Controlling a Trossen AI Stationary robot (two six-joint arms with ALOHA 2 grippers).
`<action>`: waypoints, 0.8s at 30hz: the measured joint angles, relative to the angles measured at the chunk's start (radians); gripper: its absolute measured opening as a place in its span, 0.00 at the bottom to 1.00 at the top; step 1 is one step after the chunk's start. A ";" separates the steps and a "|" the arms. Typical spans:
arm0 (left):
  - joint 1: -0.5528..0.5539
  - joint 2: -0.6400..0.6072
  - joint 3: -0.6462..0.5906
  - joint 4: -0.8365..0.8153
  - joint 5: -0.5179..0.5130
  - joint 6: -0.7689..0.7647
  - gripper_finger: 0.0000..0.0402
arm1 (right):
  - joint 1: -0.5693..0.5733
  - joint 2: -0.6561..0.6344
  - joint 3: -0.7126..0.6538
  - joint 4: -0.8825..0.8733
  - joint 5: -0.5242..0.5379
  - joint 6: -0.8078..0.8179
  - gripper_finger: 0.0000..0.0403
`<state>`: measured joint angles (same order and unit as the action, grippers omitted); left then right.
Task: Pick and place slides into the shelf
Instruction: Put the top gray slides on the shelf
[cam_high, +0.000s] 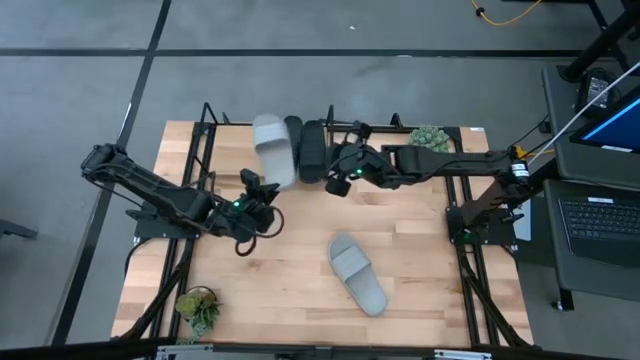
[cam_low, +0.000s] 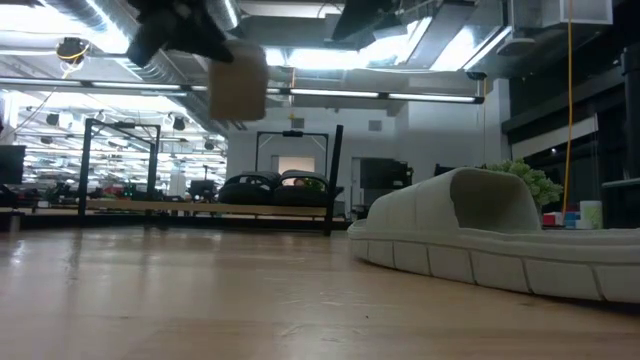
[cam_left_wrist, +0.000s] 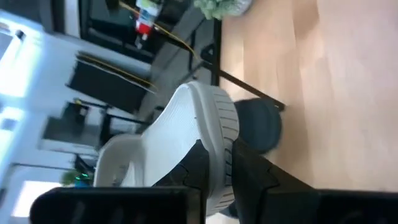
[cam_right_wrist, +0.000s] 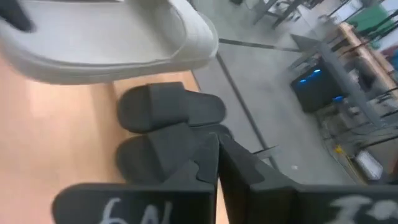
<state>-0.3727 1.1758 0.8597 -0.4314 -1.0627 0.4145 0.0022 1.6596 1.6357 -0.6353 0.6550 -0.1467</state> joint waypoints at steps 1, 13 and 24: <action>-0.004 -0.013 0.000 -0.045 0.006 -0.042 0.10 | 0.006 -0.012 0.000 -0.013 -0.011 0.019 0.03; -0.055 -0.064 0.000 -0.416 0.016 -0.360 0.09 | 0.063 -0.036 -0.041 -0.042 -0.031 0.042 0.01; -0.054 -0.096 -0.092 -0.445 0.041 -0.369 0.09 | 0.062 -0.035 -0.188 0.052 -0.096 0.067 0.00</action>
<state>-0.4263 1.0801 0.7681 -0.8761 -1.0218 0.0457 0.0647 1.6243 1.4472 -0.5834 0.5589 -0.0793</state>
